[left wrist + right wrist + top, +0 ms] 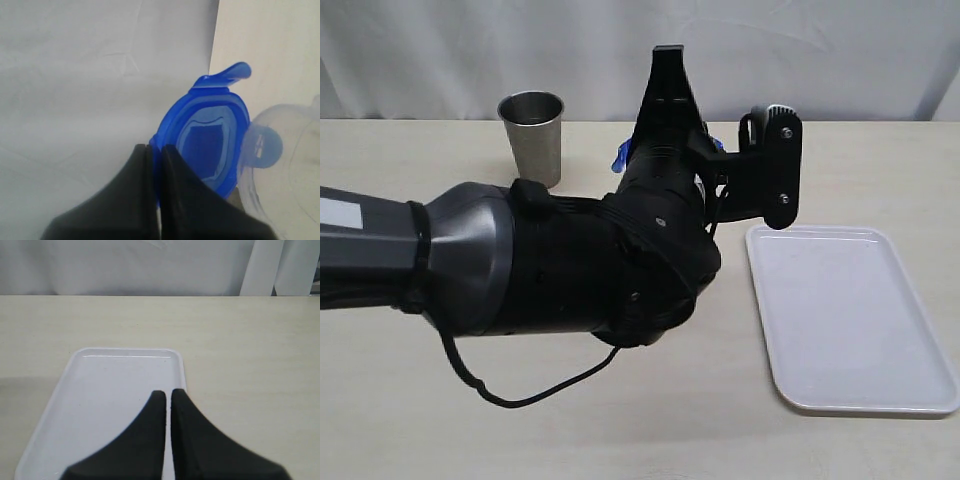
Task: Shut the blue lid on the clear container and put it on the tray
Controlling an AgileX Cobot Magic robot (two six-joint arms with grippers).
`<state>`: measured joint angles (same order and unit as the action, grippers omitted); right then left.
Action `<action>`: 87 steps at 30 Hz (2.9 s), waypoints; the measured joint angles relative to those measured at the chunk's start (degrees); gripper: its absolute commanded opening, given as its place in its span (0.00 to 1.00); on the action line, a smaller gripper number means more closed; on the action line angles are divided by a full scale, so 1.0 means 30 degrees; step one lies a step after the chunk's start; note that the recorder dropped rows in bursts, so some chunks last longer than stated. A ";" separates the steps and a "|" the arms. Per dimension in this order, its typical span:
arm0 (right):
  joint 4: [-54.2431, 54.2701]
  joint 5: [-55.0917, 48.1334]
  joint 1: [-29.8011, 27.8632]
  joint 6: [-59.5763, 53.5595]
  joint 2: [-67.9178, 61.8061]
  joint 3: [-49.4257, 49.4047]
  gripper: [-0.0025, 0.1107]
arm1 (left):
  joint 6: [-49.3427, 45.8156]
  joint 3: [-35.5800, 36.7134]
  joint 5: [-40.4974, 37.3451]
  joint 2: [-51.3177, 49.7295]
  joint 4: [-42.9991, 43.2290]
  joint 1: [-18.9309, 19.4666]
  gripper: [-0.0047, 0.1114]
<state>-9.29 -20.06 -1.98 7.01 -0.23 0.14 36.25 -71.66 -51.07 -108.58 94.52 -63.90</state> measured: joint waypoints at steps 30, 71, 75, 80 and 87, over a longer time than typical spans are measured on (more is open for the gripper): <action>0.0000 0.0000 0.0000 0.0000 0.0000 0.0000 0.06 | 0.1310 0.0046 -0.1033 0.0014 0.1233 -0.0855 0.04; 0.0000 0.0000 0.0000 0.0000 0.0000 0.0000 0.06 | 0.1310 0.0046 -0.1605 0.0014 -0.0417 -0.1626 0.04; 0.0000 0.0000 0.0000 0.0000 0.0000 0.0000 0.06 | 0.1310 0.0046 -0.1646 0.0014 -0.0417 -0.1784 0.04; 0.0000 0.0000 0.0000 0.0000 0.0000 0.0000 0.06 | 0.1310 0.0046 -0.1734 0.0014 -0.0417 -0.1784 0.04; 0.0000 0.0000 0.0000 0.0000 0.0000 0.0000 0.06 | 0.1310 0.0046 -0.1993 0.0014 -0.0417 -0.1784 0.04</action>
<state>-9.29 -20.06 -1.98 7.01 -0.23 0.14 40.18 -71.52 -57.05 -108.54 93.27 -69.26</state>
